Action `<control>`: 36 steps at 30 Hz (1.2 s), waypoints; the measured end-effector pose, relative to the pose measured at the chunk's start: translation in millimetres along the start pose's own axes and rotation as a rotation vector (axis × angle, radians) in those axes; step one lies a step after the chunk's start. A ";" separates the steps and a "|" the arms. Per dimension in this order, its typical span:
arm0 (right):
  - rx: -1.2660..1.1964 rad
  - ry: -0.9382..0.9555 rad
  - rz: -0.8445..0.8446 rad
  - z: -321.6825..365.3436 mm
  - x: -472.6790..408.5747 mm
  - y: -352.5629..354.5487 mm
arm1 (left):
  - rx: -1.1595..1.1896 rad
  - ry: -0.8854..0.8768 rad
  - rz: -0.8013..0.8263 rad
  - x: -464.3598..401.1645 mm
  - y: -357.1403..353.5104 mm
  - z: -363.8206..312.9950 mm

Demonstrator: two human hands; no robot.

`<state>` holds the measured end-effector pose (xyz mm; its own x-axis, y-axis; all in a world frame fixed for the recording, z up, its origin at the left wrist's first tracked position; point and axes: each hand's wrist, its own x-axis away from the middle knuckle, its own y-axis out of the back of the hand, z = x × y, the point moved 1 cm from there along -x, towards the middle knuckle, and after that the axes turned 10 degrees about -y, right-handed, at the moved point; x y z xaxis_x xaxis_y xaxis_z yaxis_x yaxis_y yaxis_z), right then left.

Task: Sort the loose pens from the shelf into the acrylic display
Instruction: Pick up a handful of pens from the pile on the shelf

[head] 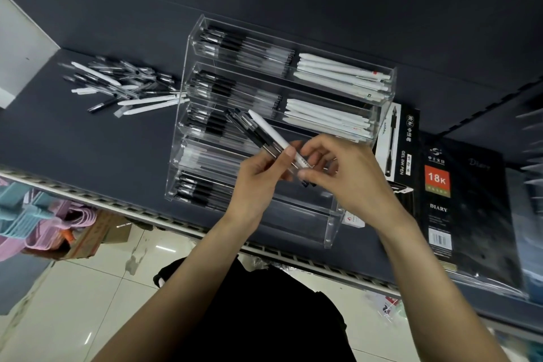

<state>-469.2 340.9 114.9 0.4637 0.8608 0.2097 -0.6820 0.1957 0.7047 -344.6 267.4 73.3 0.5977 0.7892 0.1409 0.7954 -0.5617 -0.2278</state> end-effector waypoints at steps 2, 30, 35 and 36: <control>-0.082 -0.026 0.039 -2.9 -2.3 8.5 | -0.003 -0.008 0.006 0.0 -3.8 -1.0; 0.880 0.220 -0.462 -34.6 -65.0 24.1 | -0.066 0.079 -0.068 -14.6 14.4 10.5; 0.923 0.229 -0.484 -36.6 -64.5 24.5 | -0.065 0.086 -0.064 -14.5 15.0 12.6; 0.946 0.228 -0.480 -35.1 -63.6 24.6 | -0.065 0.087 -0.062 -14.5 15.0 12.8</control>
<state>-535.3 307.5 95.2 0.3831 0.8774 -0.2888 0.3004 0.1773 0.9372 -342.6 250.8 55.6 0.5514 0.8000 0.2365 0.8342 -0.5295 -0.1537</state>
